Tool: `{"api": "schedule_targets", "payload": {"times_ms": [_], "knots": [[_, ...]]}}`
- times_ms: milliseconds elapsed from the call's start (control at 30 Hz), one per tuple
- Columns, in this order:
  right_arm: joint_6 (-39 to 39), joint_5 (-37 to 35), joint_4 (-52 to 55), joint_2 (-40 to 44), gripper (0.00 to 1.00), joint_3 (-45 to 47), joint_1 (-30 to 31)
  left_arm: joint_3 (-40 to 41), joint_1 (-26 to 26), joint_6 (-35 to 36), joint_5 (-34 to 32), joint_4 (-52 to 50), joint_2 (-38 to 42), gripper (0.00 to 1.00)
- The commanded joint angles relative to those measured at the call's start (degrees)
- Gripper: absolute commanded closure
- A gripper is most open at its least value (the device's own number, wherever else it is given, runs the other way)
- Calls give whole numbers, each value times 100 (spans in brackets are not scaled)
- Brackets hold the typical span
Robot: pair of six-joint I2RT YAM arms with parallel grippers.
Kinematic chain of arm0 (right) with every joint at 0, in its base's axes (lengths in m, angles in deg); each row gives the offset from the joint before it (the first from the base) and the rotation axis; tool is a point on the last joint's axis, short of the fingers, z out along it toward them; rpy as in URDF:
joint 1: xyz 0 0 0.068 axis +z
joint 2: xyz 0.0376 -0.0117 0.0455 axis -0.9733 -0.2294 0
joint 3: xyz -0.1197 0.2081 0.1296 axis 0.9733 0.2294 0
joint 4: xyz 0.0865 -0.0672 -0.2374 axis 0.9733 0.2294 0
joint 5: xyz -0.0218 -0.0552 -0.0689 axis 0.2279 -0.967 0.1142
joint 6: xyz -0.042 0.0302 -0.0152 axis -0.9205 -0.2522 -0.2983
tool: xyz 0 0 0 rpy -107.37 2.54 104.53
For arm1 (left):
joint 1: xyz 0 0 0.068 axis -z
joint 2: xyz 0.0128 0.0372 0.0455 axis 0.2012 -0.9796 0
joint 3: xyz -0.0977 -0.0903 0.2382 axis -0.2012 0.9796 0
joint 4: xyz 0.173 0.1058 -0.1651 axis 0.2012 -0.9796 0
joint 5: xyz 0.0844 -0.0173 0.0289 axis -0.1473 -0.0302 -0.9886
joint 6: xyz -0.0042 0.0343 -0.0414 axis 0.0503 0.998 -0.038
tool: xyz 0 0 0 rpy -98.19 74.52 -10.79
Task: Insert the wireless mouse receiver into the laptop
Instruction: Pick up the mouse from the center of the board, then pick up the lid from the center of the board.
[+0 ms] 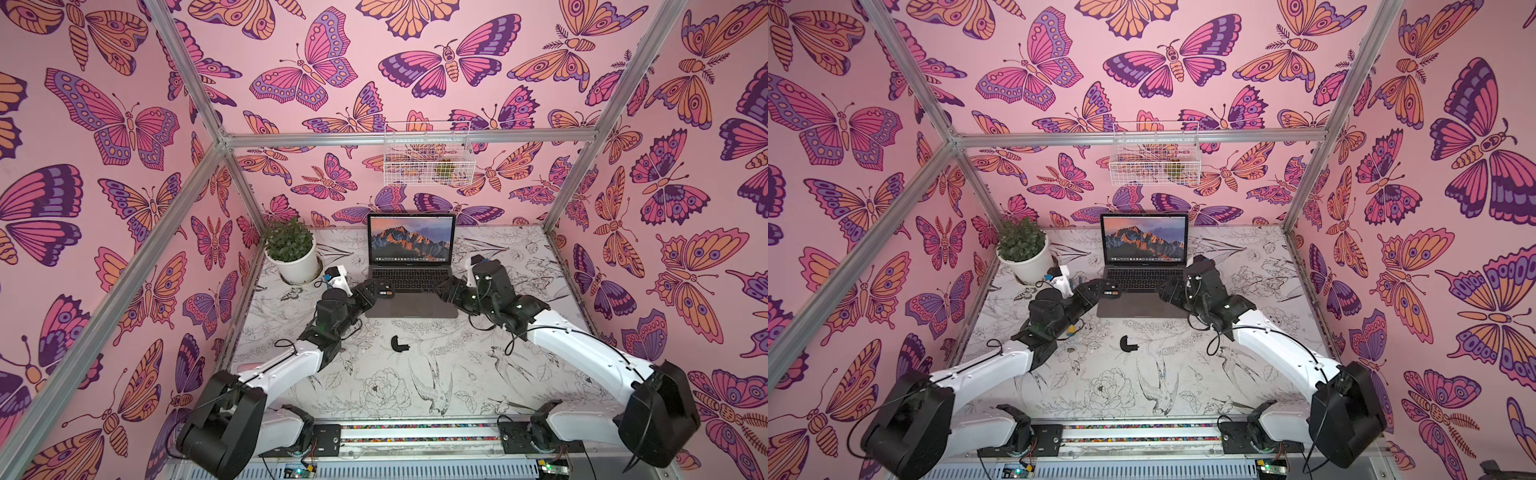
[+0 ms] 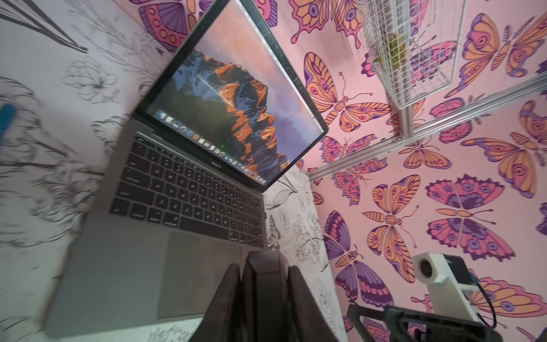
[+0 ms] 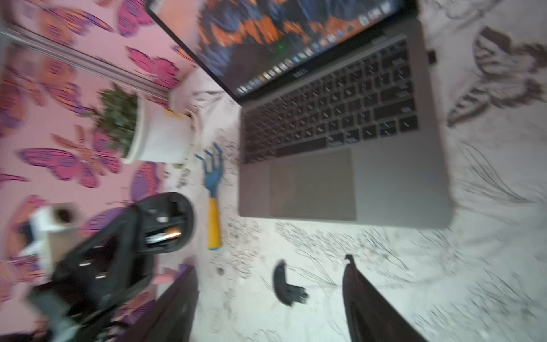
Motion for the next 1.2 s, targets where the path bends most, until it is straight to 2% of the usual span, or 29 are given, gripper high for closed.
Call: {"api": "schedule_targets", "payload": {"times_ms": [0,200,333,500,667,800,1167], "knots": [[-198,-972,1427,-414,28,-389,529,165,-20,770,-672,-1230,660,100],[-300,-1052,2269,-2076,38,-1720,1630,428,-75,1530,-1573,-2540,1784,100],[-680,-652,2722,-3061,45,-2739,1885,425,-213,1668,-1960,-3340,2266,100],[-979,-697,3549,-3983,51,-3679,2180,513,-539,1535,-2098,-3929,2711,100],[-1064,-564,3753,-4450,54,-4059,2365,647,-710,1408,-1921,-4129,2866,100],[-1132,-792,3922,-4704,60,-4323,2513,729,-749,1344,-1808,-4135,2949,100],[-964,-1410,3687,-5091,68,-4574,2509,880,-794,1348,-1643,-4066,3170,100]]}}
